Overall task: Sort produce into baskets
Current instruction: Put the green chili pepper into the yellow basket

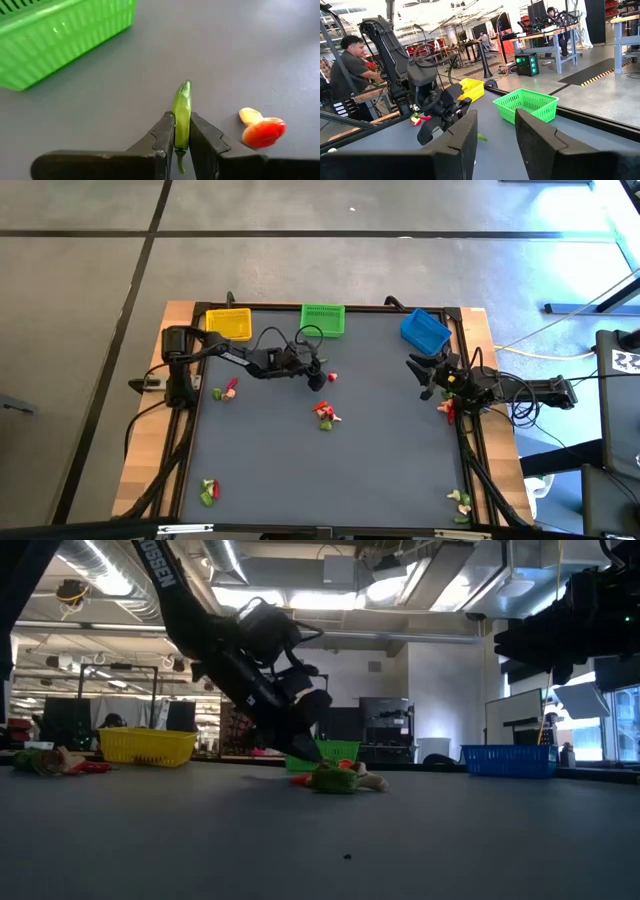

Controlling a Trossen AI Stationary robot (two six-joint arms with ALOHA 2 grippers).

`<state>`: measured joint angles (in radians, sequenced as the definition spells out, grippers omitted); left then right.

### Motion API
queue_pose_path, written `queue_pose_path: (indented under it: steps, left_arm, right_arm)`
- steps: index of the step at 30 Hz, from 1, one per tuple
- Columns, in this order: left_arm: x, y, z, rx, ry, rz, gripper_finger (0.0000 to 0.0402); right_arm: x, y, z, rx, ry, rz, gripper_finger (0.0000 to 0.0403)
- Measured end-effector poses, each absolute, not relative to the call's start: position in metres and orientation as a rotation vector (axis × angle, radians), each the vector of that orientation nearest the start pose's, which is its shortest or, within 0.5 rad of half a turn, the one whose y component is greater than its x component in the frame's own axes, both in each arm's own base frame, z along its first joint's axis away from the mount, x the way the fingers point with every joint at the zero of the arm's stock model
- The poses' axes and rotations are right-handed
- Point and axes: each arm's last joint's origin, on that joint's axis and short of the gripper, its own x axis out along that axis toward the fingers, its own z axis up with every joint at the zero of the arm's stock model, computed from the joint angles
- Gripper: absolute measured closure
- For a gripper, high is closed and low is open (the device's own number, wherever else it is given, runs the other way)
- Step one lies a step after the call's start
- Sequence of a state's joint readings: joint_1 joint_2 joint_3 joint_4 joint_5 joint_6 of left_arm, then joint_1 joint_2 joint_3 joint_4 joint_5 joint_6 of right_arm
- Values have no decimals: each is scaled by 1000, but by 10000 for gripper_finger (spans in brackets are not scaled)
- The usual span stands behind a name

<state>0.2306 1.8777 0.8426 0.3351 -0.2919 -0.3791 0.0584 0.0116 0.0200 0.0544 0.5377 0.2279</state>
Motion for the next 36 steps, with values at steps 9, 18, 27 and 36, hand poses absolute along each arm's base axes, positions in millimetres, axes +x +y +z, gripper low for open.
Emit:
queue_pose_path:
  steps: [9, 18, 27, 36]
  left_arm:
    - [324, 85, 163, -311, 559, 623, 355]
    - [288, 80, 214, -253, 575, 729, 355]
    - [239, 86, 250, -253, 607, 873, 355]
    - [194, 107, 253, -279, 745, 1126, 355]
  right_arm:
    - [94, -9, 175, 242, -117, -470, 269]
    - [93, -10, 175, 244, -126, -507, 269]
    - [93, -11, 175, 247, -129, -517, 269]
    - [93, -10, 175, 249, -126, -477, 269]
